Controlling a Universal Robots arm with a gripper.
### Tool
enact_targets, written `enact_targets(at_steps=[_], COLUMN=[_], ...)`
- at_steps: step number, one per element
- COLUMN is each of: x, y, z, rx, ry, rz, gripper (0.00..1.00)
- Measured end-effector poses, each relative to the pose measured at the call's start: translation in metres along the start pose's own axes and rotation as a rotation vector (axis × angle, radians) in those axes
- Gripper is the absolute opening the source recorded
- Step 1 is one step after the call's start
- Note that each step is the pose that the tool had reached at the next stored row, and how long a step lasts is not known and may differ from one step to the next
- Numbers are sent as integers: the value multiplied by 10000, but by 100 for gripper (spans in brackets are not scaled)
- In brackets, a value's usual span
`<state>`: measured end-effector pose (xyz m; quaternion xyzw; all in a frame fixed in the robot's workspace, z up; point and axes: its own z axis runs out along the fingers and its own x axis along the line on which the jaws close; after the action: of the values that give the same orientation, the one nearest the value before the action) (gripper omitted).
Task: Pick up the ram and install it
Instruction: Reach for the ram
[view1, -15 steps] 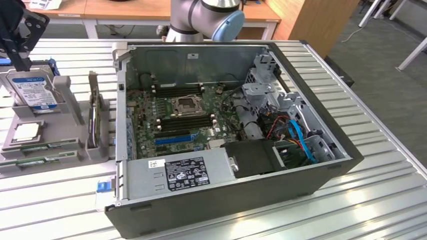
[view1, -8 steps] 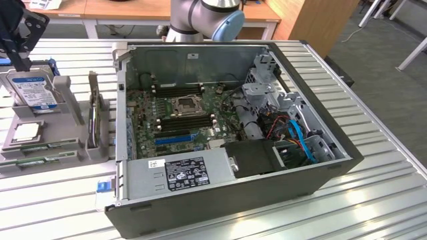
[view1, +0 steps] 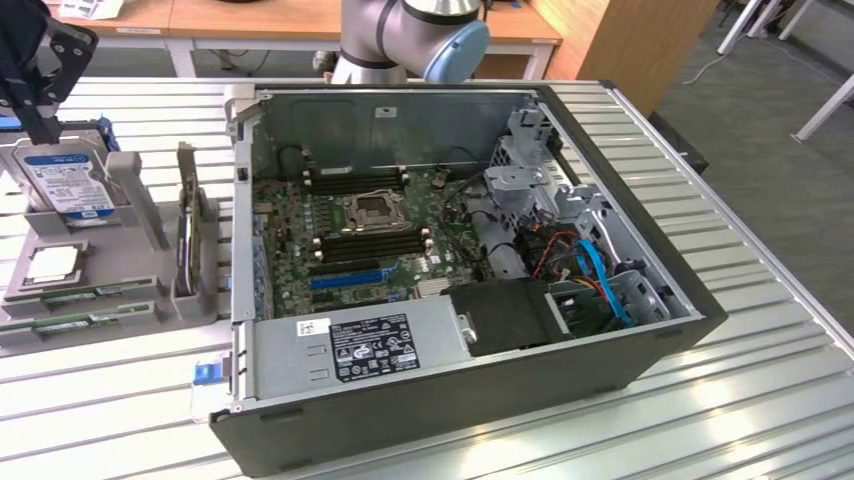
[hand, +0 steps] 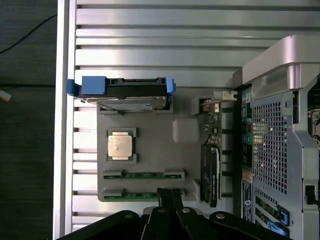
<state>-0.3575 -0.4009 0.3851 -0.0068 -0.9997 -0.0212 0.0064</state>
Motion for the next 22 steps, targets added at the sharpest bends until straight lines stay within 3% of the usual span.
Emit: enact_targets(at_steps=[8, 22], x=[0, 7], y=[-9, -114], z=[0, -5], rx=[0, 0], ry=[1, 0], rz=[-9, -5], gripper=[10, 10])
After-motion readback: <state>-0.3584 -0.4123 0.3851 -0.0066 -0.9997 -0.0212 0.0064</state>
